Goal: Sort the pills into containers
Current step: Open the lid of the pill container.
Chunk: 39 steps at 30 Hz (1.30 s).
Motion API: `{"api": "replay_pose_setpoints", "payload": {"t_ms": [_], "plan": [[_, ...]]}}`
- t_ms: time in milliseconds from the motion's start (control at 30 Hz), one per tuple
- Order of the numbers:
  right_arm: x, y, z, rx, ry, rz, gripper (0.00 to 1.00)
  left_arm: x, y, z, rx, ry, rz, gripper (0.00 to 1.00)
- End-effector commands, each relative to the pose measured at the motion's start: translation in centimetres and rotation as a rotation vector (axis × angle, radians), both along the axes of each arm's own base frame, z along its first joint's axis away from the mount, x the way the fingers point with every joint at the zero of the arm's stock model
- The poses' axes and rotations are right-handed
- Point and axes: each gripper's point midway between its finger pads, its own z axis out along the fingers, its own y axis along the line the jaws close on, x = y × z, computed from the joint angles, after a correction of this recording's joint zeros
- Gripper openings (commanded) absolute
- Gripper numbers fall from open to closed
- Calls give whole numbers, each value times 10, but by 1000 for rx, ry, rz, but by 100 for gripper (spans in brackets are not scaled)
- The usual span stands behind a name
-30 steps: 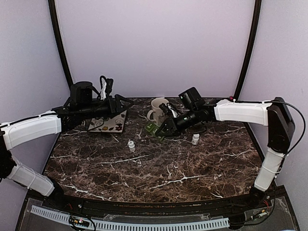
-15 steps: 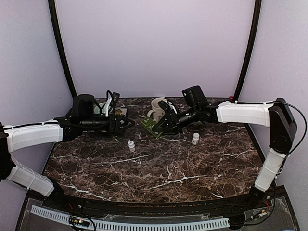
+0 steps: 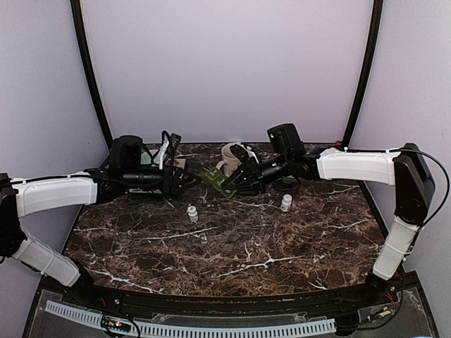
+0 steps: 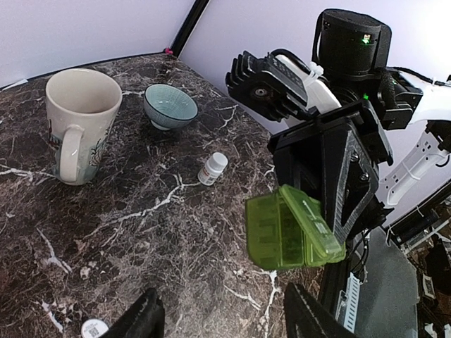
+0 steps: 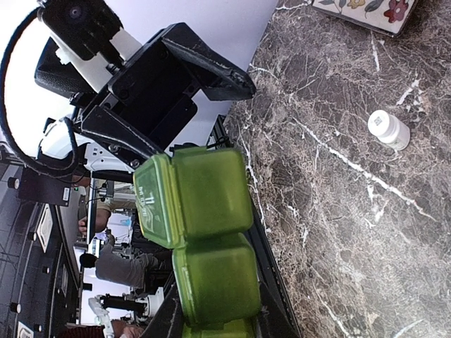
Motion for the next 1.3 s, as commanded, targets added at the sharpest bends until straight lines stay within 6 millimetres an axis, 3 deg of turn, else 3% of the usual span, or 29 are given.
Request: {"api": "replay_pose_setpoints", "payload": {"t_ms": [0, 633, 700, 1267], "plan": [[-3, 6, 14, 42, -36, 26, 1, 1, -10, 19, -24, -51, -50, 60], [-5, 16, 6, 11, -44, 46, 1, 2, -34, 19, -8, -43, -141, 59], [-5, 17, 5, 7, -48, 50, 1, -5, -42, 20, -8, -46, -167, 59], [-13, 17, -11, -64, -88, 80, 1, 5, -50, 22, -14, -47, -163, 58]]}}
